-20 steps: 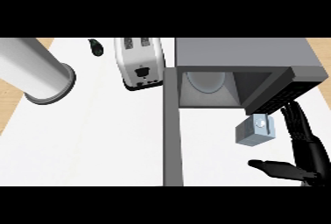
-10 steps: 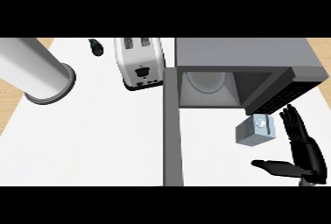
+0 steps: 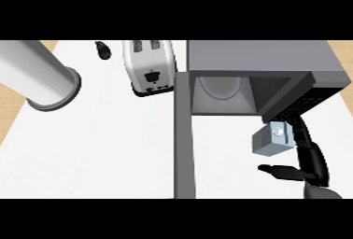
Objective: Pick up the milk, place it into the microwave and close the microwave
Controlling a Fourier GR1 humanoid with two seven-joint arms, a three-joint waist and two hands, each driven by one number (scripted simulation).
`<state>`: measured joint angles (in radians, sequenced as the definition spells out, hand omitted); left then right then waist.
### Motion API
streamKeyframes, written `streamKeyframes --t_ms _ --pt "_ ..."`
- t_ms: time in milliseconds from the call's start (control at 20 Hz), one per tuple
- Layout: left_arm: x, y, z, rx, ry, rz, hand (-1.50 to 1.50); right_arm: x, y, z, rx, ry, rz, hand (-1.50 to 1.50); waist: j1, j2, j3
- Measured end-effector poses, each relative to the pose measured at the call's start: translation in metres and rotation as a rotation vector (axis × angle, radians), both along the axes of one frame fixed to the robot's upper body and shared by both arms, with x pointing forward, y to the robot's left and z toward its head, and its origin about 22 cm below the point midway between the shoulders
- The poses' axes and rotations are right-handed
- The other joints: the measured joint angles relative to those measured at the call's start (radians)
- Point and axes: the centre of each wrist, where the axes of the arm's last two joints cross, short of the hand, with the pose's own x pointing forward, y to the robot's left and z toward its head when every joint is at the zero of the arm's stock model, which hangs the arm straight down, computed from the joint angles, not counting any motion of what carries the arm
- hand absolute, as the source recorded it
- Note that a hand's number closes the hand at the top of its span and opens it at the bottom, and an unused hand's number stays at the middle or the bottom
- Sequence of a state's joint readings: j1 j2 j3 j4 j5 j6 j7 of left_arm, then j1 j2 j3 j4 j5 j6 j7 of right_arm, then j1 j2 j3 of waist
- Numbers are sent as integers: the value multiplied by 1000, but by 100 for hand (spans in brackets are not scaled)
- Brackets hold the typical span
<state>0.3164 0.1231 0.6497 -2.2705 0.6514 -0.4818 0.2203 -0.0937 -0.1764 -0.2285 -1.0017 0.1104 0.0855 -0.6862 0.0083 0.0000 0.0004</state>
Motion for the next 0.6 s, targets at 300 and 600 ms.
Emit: streamKeyframes --t_ms 300,600 --pt "3 1 -5 4 -10 0 -150 10 -9 -18 -25 -69 21 150 -4 -9 -7" --pt "3 2 -4 -1 -4 -4 -150 12 -15 -27 -28 -105 42 150 -8 -14 -13"
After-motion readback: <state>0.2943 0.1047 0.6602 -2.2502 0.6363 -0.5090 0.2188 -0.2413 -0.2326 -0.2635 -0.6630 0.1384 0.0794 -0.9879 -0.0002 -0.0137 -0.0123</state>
